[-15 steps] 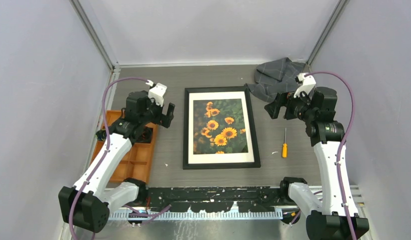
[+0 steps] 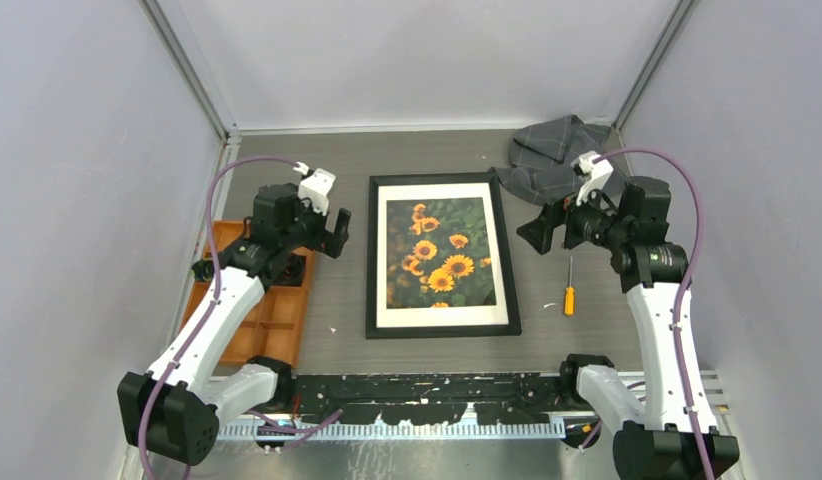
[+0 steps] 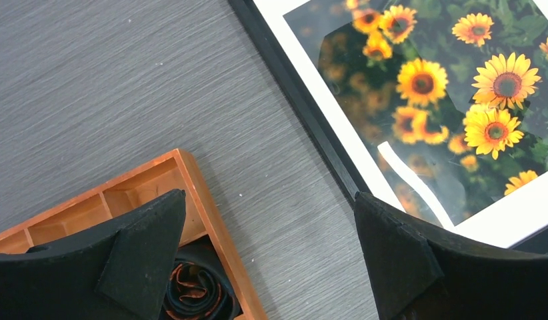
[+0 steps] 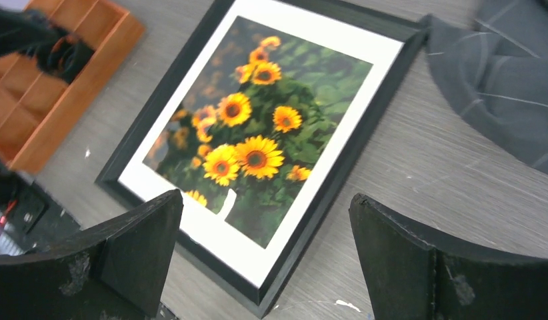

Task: Take the photo out of the frame
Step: Turn over the photo frame at the center of the board.

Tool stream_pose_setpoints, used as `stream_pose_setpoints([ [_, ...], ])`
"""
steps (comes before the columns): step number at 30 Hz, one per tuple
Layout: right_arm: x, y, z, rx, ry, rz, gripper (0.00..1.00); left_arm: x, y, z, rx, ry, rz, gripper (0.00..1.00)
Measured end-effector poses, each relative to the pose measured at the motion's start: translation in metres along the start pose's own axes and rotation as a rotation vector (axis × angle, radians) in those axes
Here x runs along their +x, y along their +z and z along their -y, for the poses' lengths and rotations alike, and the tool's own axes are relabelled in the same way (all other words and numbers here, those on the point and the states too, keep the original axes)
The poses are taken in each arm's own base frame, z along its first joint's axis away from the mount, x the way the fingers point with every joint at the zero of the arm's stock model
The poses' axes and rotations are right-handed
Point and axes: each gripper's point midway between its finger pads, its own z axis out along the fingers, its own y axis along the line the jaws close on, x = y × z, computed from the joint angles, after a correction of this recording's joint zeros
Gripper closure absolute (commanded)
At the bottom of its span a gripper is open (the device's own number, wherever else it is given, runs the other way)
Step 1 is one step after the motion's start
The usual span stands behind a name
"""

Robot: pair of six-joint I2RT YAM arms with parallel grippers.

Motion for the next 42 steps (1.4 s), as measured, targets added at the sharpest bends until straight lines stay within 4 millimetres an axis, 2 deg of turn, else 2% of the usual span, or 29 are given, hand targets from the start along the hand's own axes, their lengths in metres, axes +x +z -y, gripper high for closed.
stream_pose_setpoints([
  [5,0.015,0.003,-0.029,-0.136,-0.089,-0.058,0.00,0.004,0.001,0.004,0.029,0.020,-0.006,0.01],
  [13,0.054,0.012,-0.090,-0.368,-0.310,-0.205,0.00,0.008,0.002,0.008,0.056,0.043,-0.011,0.01],
  [24,0.115,0.000,-0.135,-0.581,-0.487,-0.418,0.00,0.012,0.003,0.012,0.085,0.084,-0.016,0.01],
  [28,0.146,-0.007,-0.144,-0.644,-0.540,-0.505,0.00,0.012,0.002,0.011,0.087,0.113,-0.015,0.01],
  [33,0.170,-0.007,-0.154,-0.691,-0.603,-0.588,0.00,0.015,0.002,0.010,0.087,0.147,-0.025,0.01],
  [36,0.189,0.002,-0.158,-0.695,-0.663,-0.646,0.00,0.019,0.001,0.009,0.087,0.161,-0.040,0.02],
  [39,0.205,0.018,-0.151,-0.632,-0.711,-0.700,0.00,0.023,0.002,0.010,0.092,0.162,-0.054,0.07],
  [42,0.202,0.036,-0.139,-0.521,-0.732,-0.689,0.00,0.027,0.005,0.010,0.098,0.154,-0.075,0.10],
])
